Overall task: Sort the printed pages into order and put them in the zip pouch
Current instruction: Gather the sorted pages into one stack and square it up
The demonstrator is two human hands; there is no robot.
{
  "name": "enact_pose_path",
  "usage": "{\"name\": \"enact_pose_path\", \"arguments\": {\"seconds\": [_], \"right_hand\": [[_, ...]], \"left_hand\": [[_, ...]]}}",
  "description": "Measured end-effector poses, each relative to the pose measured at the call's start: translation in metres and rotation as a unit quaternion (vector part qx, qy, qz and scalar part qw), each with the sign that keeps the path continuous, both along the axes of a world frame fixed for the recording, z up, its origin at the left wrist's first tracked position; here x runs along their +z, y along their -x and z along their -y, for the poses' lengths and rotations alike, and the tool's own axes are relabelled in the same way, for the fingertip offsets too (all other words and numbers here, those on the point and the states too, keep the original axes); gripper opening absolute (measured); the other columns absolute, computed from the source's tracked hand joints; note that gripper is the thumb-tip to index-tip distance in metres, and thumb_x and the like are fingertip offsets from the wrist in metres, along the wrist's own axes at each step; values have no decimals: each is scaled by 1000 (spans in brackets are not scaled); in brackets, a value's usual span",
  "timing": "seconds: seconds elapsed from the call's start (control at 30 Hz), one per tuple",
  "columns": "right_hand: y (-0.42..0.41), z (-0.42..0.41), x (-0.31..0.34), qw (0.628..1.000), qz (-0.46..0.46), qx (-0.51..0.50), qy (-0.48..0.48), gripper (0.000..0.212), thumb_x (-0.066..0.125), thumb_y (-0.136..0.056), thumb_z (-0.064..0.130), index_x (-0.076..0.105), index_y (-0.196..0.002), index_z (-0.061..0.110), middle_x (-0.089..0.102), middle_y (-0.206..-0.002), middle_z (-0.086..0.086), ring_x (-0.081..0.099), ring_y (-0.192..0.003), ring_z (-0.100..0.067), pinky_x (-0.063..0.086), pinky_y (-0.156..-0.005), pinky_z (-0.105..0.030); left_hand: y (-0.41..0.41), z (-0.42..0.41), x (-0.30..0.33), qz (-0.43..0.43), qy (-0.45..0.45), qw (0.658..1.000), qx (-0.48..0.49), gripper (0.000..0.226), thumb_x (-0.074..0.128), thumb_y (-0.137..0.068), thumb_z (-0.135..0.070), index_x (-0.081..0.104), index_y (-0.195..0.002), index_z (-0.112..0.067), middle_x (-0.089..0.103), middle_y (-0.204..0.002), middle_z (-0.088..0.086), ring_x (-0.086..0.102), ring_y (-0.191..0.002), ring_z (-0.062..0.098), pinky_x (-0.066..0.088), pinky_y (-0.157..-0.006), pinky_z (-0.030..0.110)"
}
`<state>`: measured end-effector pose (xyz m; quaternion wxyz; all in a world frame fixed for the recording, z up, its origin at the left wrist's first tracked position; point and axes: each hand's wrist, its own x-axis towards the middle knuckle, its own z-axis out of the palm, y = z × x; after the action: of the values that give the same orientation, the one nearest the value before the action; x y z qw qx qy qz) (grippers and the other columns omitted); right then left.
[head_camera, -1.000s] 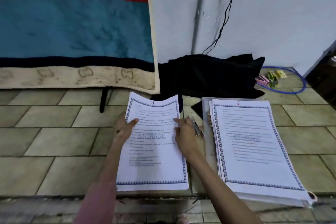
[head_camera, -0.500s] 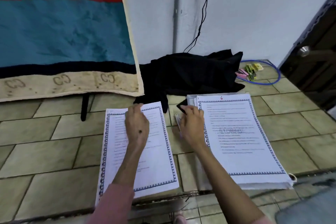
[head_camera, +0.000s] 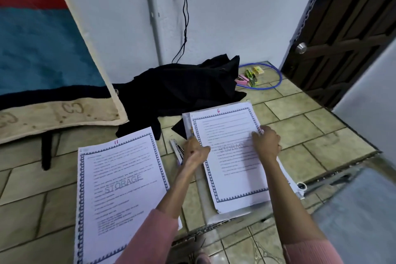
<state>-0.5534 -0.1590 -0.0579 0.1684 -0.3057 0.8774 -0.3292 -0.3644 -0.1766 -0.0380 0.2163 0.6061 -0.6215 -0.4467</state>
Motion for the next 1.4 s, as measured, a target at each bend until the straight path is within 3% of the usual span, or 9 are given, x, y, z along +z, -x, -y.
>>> {"name": "enact_pose_path", "arguments": {"seconds": [0.23, 0.37, 0.5, 0.63, 0.8, 0.97, 1.13, 1.3, 1.4], "right_hand": [[12, -6, 2, 974, 49, 38, 219, 19, 63, -84, 7, 62, -102, 5, 63, -98, -10, 59, -97, -27, 41, -75, -28], [22, -11, 14, 945, 57, 119, 301, 24, 61, -84, -1, 55, -97, 18, 59, -93, 1, 53, -76, 9, 43, -63, -10], [25, -7, 29, 924, 115, 119, 344, 32, 64, -82, -2, 47, -83, 25, 52, -74, 6, 53, -61, 11, 41, -60, -7], [27, -2, 27, 928, 159, 116, 315, 19, 65, -85, 6, 60, -102, 11, 62, -65, 8, 53, -53, 8, 42, -55, -4], [23, -7, 27, 929, 178, 117, 303, 19, 72, -80, 13, 64, -98, 9, 65, -77, 6, 59, -64, 0, 46, -57, -5], [20, -12, 26, 933, 173, 159, 272, 20, 62, -85, 2, 64, -104, 10, 63, -78, 5, 58, -60, 4, 46, -59, -9], [16, -12, 35, 929, 159, 187, 278, 16, 61, -90, 25, 64, -75, 22, 49, -60, 9, 41, -54, -2, 35, -55, -15], [20, -11, 37, 921, 185, 175, 296, 8, 62, -89, 15, 63, -97, 16, 68, -87, 3, 62, -77, -6, 50, -74, -24], [34, -21, 38, 939, 199, 225, 164, 31, 67, -85, 14, 53, -113, 14, 68, -91, -4, 65, -74, -8, 51, -60, -10]], "left_hand": [[-2, 7, -7, 7, -52, 998, 36, 32, 59, -88, -15, 54, -116, -1, 61, -116, 5, 59, -103, 18, 41, -75, 18], [-3, 2, 2, -34, -38, 994, 93, 68, 57, -91, -32, 25, -139, 2, 34, -143, 16, 40, -129, 31, 40, -94, 29], [-9, -3, 13, -153, -1, 983, 97, 45, 57, -91, -30, 47, -129, -8, 51, -126, -2, 48, -120, 15, 35, -89, 20], [-13, -1, 15, -272, -50, 954, 118, 34, 61, -89, -16, 57, -122, -7, 61, -123, 2, 57, -112, 17, 44, -90, 25], [-14, -4, 3, -298, -86, 942, 132, 50, 74, -78, -18, 56, -124, -7, 62, -124, 5, 58, -114, 21, 46, -100, 37], [-6, -5, -6, -313, -121, 931, 146, 49, 63, -87, -21, 49, -131, -7, 57, -131, 7, 54, -121, 26, 43, -102, 37], [-1, -8, -6, -305, -121, 933, 150, 38, 45, -98, -18, 44, -134, -7, 52, -131, 2, 49, -125, 24, 40, -94, 27], [-1, -8, -10, -301, -100, 941, 120, 39, 61, -89, -12, 53, -127, -10, 60, -127, 8, 57, -116, 23, 46, -100, 39], [1, -7, -11, -305, -80, 941, 121, 42, 62, -87, -6, 52, -127, -9, 61, -126, 6, 56, -116, 23, 46, -99, 36]]}}
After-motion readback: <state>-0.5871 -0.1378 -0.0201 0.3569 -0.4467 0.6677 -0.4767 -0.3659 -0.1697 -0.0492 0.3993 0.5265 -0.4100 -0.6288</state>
